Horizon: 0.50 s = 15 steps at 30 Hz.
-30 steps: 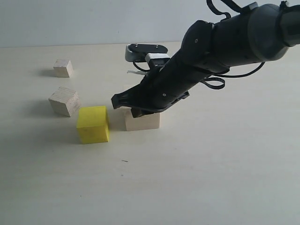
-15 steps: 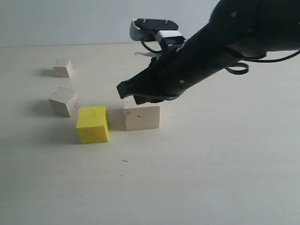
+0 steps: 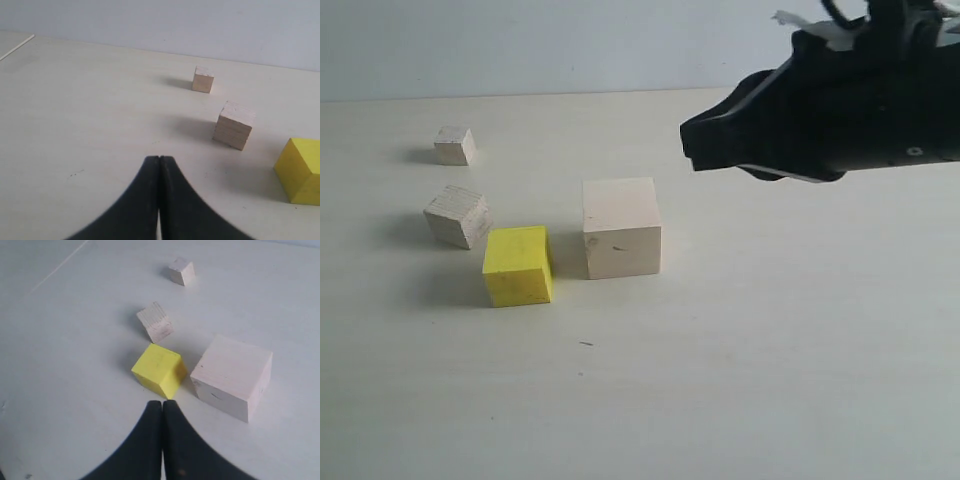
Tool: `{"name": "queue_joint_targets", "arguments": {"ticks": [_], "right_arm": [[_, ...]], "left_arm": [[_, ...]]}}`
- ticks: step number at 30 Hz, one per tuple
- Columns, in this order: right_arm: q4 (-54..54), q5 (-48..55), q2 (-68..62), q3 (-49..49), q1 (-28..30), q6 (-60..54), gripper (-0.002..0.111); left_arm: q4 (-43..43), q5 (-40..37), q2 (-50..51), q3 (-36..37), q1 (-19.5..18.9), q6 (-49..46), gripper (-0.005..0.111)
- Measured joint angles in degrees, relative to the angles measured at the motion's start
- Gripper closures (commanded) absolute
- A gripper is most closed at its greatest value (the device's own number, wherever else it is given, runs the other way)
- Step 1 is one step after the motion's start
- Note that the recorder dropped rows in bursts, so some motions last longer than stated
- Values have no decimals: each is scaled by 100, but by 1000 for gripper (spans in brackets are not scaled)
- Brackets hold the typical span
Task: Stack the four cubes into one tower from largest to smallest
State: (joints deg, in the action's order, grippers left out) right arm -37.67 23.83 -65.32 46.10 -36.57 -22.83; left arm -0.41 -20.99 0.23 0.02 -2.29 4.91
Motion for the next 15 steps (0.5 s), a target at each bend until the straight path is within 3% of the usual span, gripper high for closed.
{"name": "queue_joint_targets", "arguments": {"ticks": [5,10,15], "right_arm": [[0,145,478,-36,0,-7,108],[11,156,717,-36,0,-7,108],[11,156,781,-36,0,-7,108]], "left_arm": [[488,231,0,8,0,-370,107],[657,1850,0,12,0,-425,107],[666,2512,0,12,0,-425,107]]}}
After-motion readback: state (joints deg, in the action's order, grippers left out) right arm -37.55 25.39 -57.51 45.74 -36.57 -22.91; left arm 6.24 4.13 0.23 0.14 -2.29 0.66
